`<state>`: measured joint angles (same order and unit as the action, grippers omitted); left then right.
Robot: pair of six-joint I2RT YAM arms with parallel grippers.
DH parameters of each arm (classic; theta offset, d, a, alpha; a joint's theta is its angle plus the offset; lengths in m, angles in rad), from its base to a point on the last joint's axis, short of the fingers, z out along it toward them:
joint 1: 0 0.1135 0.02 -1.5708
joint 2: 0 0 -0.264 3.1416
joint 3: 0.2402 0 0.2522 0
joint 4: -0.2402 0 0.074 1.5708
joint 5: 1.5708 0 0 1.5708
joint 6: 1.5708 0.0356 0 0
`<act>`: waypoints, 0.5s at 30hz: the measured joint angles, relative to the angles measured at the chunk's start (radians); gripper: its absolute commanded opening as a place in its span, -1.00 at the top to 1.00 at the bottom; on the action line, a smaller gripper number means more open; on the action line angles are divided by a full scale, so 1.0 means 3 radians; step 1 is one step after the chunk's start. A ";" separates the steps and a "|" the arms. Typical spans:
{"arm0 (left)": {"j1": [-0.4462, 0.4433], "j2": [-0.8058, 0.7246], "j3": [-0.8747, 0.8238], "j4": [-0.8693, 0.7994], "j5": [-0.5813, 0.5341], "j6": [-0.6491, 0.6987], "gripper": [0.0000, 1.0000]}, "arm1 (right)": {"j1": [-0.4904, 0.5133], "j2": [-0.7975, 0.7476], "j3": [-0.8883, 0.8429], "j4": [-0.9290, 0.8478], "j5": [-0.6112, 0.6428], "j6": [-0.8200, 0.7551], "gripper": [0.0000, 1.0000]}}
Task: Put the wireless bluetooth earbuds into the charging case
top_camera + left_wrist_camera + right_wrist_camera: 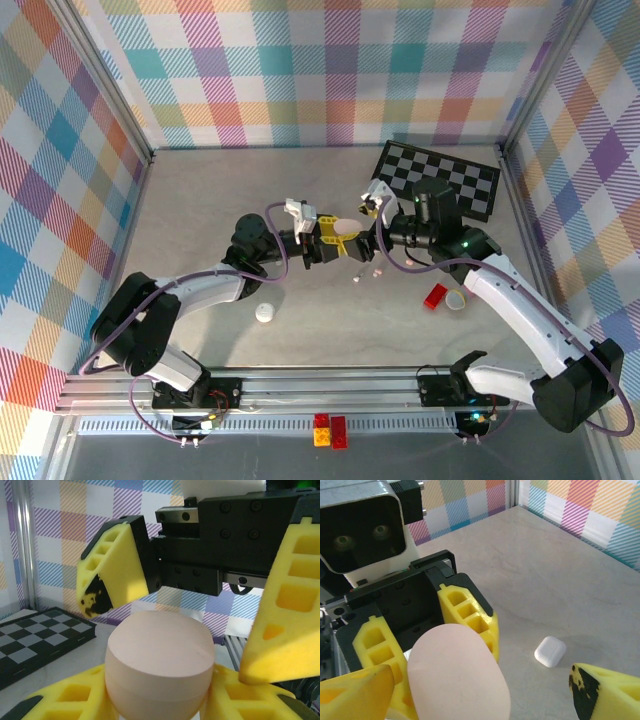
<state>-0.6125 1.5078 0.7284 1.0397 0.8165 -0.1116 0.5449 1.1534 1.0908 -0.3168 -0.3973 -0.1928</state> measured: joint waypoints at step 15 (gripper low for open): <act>0.0015 -0.0022 -0.0015 -0.0183 -0.0125 0.0093 0.21 | 0.0039 -0.0001 0.0008 0.0181 0.0417 0.0197 -0.74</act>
<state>-0.6079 1.5013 0.7238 0.9848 0.7792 -0.0837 0.5568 1.1530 1.0931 -0.2626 -0.2722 -0.1337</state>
